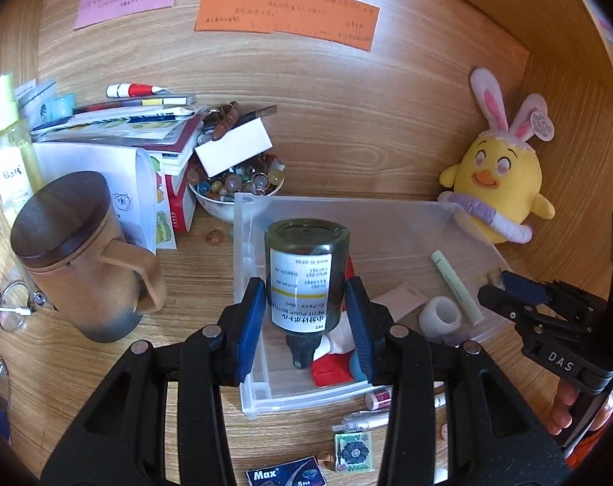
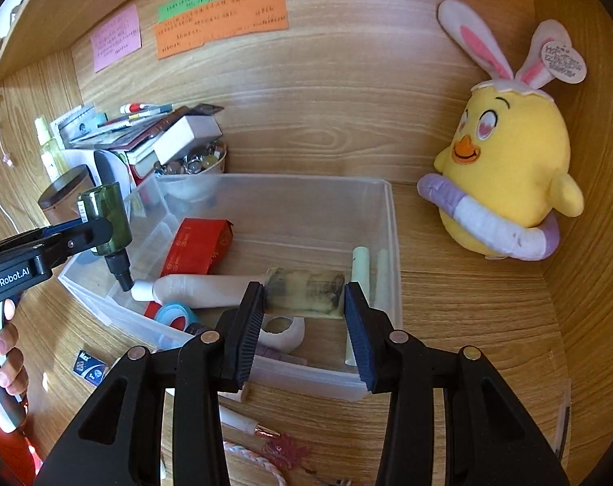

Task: Organize objects
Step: 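Carry the bottle and block into the clear box and open both tools, then withdraw both tools from the box back toward the items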

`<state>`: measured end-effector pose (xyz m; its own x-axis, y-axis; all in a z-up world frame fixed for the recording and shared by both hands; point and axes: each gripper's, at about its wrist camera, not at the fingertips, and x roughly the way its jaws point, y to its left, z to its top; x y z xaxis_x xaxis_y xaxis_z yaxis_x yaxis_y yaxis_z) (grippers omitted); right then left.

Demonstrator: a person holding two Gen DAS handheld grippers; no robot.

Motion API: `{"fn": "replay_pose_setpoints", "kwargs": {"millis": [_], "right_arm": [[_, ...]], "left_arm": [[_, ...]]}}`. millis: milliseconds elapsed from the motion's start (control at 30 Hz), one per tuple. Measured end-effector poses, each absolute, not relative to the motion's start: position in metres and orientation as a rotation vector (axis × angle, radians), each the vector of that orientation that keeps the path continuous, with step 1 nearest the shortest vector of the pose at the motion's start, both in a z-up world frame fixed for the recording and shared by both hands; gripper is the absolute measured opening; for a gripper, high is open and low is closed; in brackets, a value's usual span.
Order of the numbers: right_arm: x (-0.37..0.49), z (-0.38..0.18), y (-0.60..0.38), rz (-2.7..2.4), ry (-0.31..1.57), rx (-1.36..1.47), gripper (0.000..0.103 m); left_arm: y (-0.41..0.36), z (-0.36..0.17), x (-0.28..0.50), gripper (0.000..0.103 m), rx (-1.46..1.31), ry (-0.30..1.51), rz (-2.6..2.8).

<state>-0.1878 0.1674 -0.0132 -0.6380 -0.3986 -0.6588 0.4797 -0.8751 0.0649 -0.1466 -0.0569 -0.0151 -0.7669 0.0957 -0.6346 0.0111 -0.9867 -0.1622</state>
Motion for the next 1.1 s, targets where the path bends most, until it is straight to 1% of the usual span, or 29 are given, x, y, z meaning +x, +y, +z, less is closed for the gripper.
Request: {"fn": "replay_pose_setpoints", "kwargs": {"millis": [267,600,633,733,833,900,967,1000,1067,1100], "right_arm": [[-0.195,-0.021,0.162,-2.452,0.175,0.983,0.037],[-0.195,-0.020,0.162,-2.447,0.178,0.997,0.038],[-0.195,-0.020,0.162,-2.442,0.179,1.000,0.038],[-0.191,-0.016,0.163,-2.442,0.178,0.985,0.047],[-0.184,-0.008,0.165,-2.448,0.169,0.947,0.056],[-0.179,-0.003,0.166,-2.458,0.170,0.921,0.059],[-0.174,0.002,0.167,-2.464,0.175,0.905,0.062],[-0.172,0.004,0.167,-2.465,0.177,0.897,0.063],[-0.166,0.008,0.170,-2.470,0.178,0.884,0.072],[-0.164,0.010,0.171,-2.474,0.175,0.878,0.074]], "left_arm": [[-0.053,-0.024,-0.154,0.040,-1.102,-0.227,2.861],[-0.046,-0.018,-0.148,0.041,-1.080,-0.189,2.844],[-0.045,-0.017,-0.147,0.043,-1.076,-0.187,2.842],[-0.043,-0.012,-0.140,0.051,-1.050,-0.172,2.847],[-0.041,-0.005,-0.132,0.054,-1.020,-0.157,2.850],[-0.040,-0.001,-0.127,0.060,-1.006,-0.160,2.843],[-0.039,0.004,-0.121,0.067,-0.981,-0.157,2.845],[-0.039,0.007,-0.117,0.069,-0.968,-0.149,2.851],[-0.039,0.011,-0.110,0.079,-0.953,-0.135,2.863],[-0.039,0.013,-0.107,0.082,-0.944,-0.130,2.870]]}}
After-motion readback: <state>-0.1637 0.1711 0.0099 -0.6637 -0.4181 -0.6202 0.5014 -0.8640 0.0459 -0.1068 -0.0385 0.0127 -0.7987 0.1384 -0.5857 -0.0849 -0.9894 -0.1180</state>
